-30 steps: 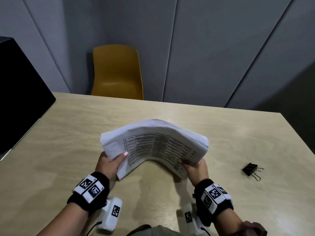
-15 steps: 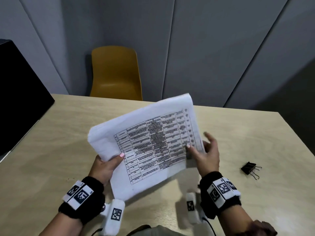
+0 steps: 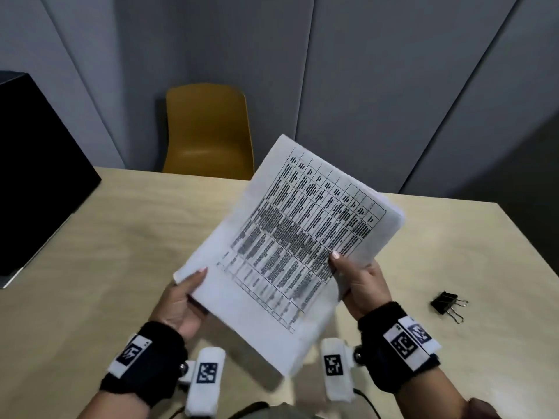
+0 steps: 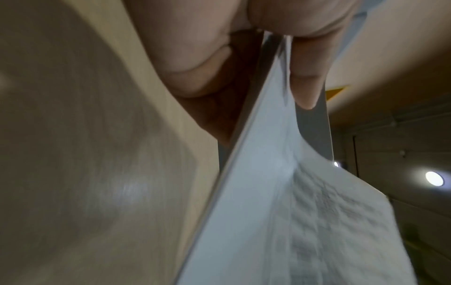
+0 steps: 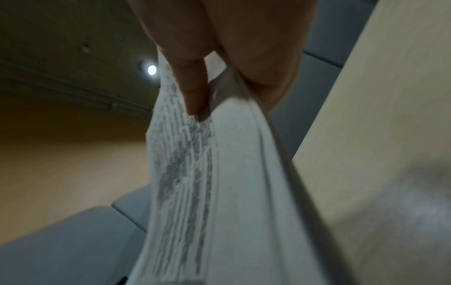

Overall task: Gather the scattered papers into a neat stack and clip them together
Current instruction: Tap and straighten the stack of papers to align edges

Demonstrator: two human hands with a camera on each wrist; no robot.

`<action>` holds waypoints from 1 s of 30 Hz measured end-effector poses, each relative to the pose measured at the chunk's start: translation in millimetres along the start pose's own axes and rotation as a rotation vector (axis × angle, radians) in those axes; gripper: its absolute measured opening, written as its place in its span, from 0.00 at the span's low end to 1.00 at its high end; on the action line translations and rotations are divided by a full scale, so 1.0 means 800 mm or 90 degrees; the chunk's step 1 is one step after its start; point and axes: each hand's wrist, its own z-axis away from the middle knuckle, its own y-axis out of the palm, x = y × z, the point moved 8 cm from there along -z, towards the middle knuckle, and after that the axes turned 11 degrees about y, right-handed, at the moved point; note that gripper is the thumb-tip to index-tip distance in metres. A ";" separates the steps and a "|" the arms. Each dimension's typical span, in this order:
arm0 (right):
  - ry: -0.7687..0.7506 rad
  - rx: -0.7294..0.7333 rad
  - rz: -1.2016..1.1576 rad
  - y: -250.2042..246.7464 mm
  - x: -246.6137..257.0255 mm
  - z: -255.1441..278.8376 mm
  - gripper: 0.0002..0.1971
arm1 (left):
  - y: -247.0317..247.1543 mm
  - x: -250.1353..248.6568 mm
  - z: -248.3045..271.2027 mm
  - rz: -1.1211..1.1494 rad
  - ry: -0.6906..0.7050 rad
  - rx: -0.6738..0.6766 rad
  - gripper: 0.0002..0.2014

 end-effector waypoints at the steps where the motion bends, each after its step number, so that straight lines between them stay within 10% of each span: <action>1: 0.000 0.005 0.044 -0.007 0.001 0.000 0.24 | -0.004 -0.012 -0.005 -0.018 0.011 0.038 0.31; 7: 0.006 0.040 0.209 0.004 -0.005 0.002 0.11 | 0.024 -0.024 -0.016 -0.300 -0.011 0.180 0.48; 13: -0.085 -0.048 0.269 0.023 0.010 0.003 0.09 | 0.087 -0.056 -0.017 -0.469 0.186 0.157 0.09; 21: -0.199 -0.069 0.242 0.018 0.039 0.014 0.20 | 0.109 -0.092 -0.003 -0.473 0.406 0.198 0.26; 30: -0.246 -0.041 0.243 0.041 0.055 0.014 0.14 | 0.112 -0.091 -0.013 -0.513 0.396 0.123 0.11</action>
